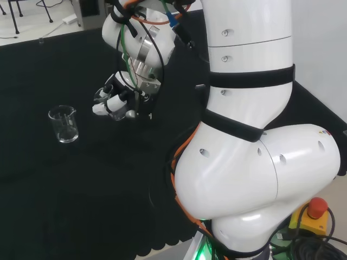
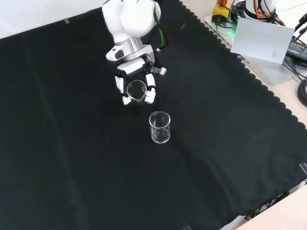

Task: Place the beaker back on the table.

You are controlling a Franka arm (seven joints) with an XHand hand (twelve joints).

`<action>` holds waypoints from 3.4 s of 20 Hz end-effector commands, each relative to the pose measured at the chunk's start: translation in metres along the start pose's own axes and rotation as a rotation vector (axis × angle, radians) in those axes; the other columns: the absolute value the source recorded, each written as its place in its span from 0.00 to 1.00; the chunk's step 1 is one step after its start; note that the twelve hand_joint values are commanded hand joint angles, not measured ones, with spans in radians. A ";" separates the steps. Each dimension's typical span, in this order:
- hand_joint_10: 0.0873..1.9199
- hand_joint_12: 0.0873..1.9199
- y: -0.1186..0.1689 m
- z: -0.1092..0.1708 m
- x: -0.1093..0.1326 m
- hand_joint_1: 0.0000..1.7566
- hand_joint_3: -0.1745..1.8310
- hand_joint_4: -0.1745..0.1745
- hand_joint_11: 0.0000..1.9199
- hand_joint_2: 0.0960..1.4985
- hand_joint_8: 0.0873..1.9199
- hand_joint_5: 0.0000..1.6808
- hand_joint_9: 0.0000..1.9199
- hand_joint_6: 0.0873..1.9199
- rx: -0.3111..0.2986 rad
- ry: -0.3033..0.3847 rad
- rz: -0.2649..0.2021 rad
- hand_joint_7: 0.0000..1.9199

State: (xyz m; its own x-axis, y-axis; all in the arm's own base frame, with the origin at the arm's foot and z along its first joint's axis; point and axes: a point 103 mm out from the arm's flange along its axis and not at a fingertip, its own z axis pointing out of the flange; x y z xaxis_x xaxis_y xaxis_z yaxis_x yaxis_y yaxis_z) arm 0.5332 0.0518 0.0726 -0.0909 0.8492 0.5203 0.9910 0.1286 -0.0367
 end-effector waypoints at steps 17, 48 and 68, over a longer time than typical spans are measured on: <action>0.15 0.42 0.006 0.009 -0.012 0.67 0.41 0.89 0.67 0.35 0.04 0.91 0.85 0.03 -0.099 0.143 0.040 0.92; 0.29 0.65 -0.015 0.008 -0.022 0.54 0.39 0.35 0.30 0.30 0.12 0.43 0.53 0.42 -0.137 0.094 0.019 0.63; 0.33 0.70 -0.032 -0.021 -0.014 0.50 0.40 0.34 0.03 0.29 0.32 0.25 0.30 0.31 -0.095 0.032 -0.012 0.30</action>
State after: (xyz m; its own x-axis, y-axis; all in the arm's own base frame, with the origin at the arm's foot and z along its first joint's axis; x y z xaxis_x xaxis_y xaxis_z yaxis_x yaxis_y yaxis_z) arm 0.5107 0.0260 0.0708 -0.0804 0.8251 0.5592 0.9968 0.0661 0.0459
